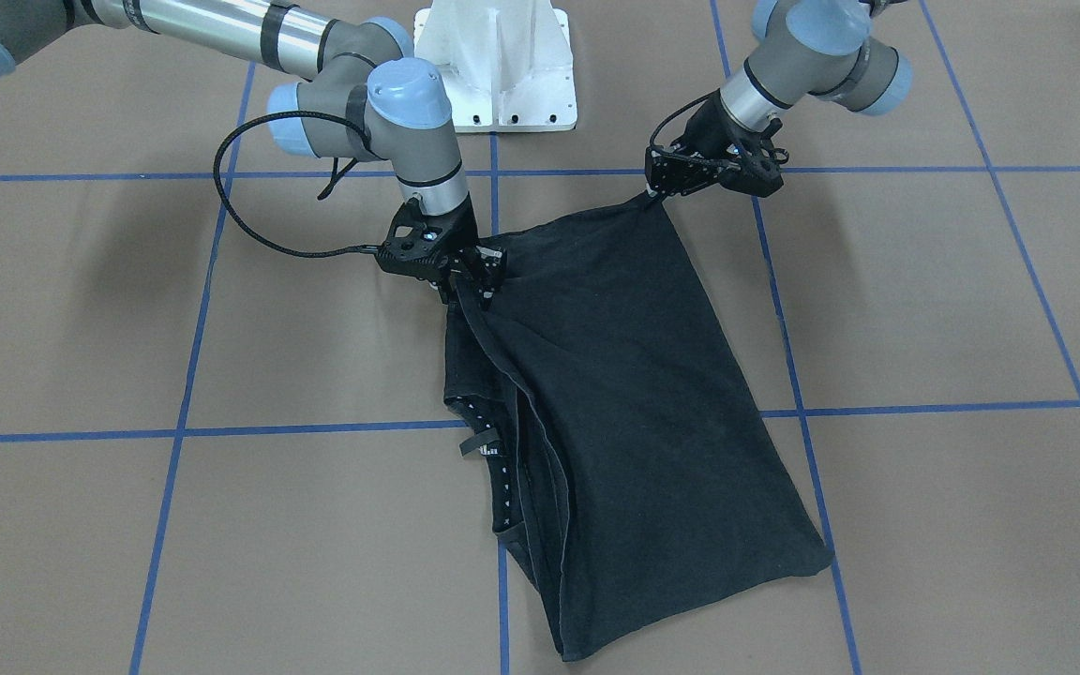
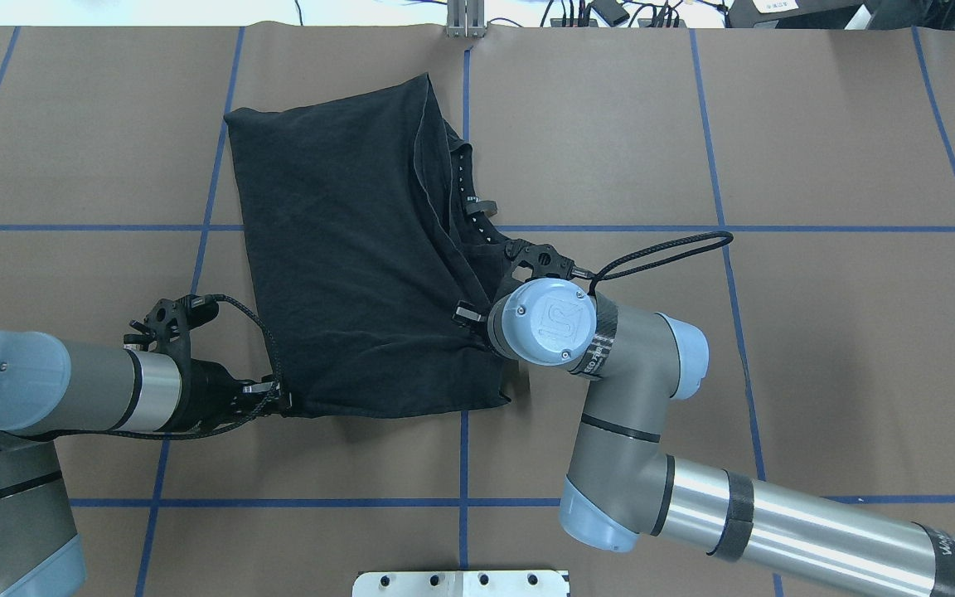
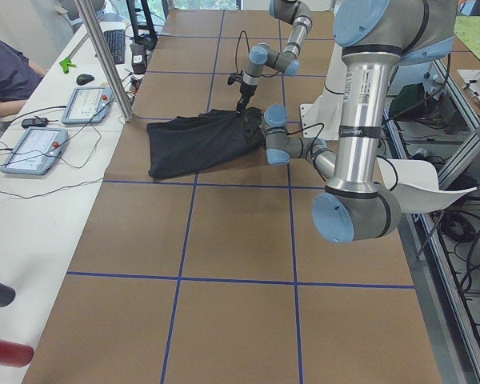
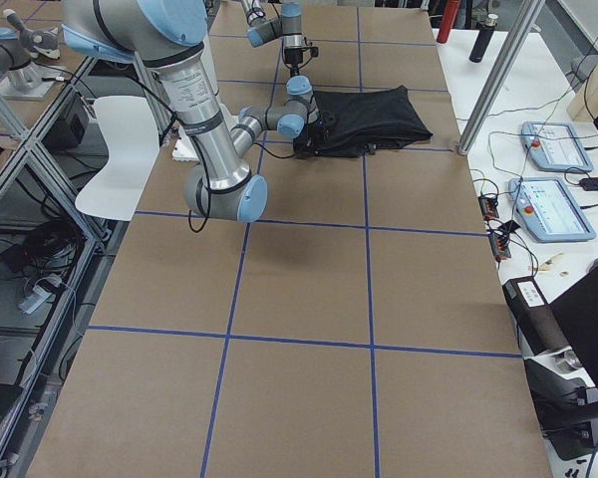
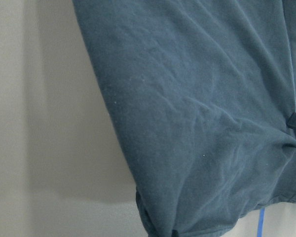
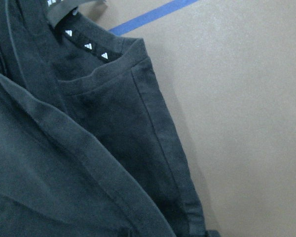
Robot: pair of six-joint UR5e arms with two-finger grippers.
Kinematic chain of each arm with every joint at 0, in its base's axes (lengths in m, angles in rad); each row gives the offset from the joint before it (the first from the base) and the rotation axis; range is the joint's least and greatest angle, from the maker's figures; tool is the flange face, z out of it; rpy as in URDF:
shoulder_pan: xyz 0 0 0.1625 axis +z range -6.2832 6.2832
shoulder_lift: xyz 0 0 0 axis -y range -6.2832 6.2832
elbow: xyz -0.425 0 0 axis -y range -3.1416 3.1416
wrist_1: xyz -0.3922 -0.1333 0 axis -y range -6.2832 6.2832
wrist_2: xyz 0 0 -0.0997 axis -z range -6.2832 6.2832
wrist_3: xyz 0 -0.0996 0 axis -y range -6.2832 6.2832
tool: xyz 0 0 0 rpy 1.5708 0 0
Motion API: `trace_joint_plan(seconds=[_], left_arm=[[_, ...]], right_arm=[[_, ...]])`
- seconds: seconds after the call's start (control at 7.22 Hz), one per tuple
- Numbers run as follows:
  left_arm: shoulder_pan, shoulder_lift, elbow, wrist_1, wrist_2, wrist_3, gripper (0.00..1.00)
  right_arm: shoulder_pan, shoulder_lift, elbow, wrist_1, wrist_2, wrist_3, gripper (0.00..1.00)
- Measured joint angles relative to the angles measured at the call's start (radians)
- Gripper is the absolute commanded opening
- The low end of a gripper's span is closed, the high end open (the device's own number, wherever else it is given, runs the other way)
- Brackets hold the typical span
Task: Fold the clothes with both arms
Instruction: 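Hold the shirt's near corners with both grippers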
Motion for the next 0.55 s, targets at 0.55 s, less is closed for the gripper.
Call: trace_joint_plan(seconds=[0.55], left_arm=[[0.000,0.000,-0.001,0.000,0.000,0.000,0.00]], right_arm=[[0.004,0.000,0.012,0.000,0.002,-0.001,0.00]])
